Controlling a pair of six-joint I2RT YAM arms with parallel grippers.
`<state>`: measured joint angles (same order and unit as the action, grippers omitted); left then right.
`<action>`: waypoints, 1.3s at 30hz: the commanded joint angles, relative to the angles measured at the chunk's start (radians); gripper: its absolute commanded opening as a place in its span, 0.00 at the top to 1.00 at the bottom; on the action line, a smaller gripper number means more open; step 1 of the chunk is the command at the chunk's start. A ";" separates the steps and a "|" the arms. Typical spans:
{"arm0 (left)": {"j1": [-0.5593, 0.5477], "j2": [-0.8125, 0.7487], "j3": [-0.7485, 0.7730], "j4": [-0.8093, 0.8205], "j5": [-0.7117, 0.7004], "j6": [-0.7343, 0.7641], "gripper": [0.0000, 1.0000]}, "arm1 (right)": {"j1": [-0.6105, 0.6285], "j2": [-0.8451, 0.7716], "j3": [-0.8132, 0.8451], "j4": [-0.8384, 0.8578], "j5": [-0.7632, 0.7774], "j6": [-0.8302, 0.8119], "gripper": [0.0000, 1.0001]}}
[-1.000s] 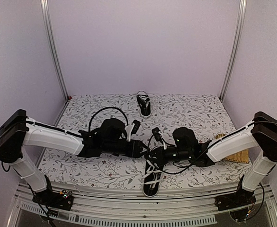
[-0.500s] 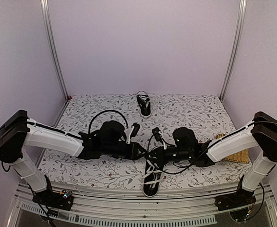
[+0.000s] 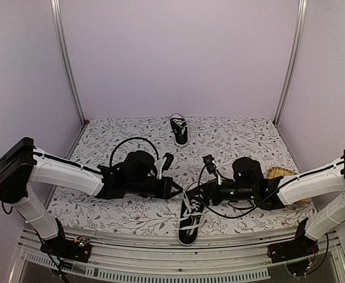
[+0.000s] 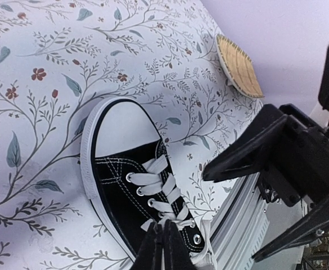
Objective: Tie the shoes
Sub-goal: Pass from the right arm to the left, then pick up the half-tied shoelace from the center of the board.
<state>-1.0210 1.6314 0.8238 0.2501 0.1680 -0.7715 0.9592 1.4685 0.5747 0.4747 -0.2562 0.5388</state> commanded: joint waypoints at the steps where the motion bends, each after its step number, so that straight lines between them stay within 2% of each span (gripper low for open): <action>1: -0.009 -0.016 0.000 0.010 -0.010 0.006 1.00 | -0.009 -0.112 -0.118 -0.054 0.022 0.008 0.34; 6: -0.010 -0.015 0.002 -0.005 0.003 0.021 1.00 | -0.010 -0.159 -0.248 -0.009 -0.017 0.096 0.35; 10: -0.008 -0.012 0.011 -0.022 0.010 0.033 1.00 | -0.009 -0.148 -0.289 0.062 -0.078 0.178 0.38; 16: -0.011 -0.008 0.028 -0.034 0.010 0.040 1.00 | -0.009 -0.089 -0.285 0.114 -0.104 0.212 0.43; 25: -0.010 0.002 0.049 -0.045 0.014 0.046 1.00 | 0.010 0.033 -0.230 0.173 -0.151 0.202 0.56; 26: -0.009 0.002 0.050 -0.047 0.013 0.047 1.00 | 0.013 0.048 -0.222 0.181 -0.160 0.201 0.58; 28: -0.009 0.002 0.053 -0.052 0.013 0.048 1.00 | 0.018 0.079 -0.210 0.209 -0.187 0.195 0.69; 30: -0.010 0.001 0.057 -0.061 0.007 0.049 1.00 | 0.020 0.083 -0.208 0.220 -0.197 0.193 0.89; 31: -0.009 0.000 0.057 -0.063 0.004 0.050 1.00 | 0.020 0.072 -0.213 0.217 -0.191 0.193 0.95; 33: -0.008 -0.004 0.058 -0.068 -0.002 0.053 1.00 | 0.018 0.024 -0.221 0.172 -0.170 0.189 0.97; 35: -0.009 -0.003 0.063 -0.079 -0.004 0.058 1.00 | 0.017 -0.060 -0.215 0.052 -0.126 0.162 0.98; 39: -0.014 0.008 0.082 -0.090 0.015 0.075 1.00 | 0.013 -0.233 -0.127 -0.344 0.005 0.064 0.97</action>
<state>-1.0214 1.6314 0.8673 0.1783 0.1726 -0.7261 0.9741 1.3773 0.3592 0.4706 -0.3748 0.7033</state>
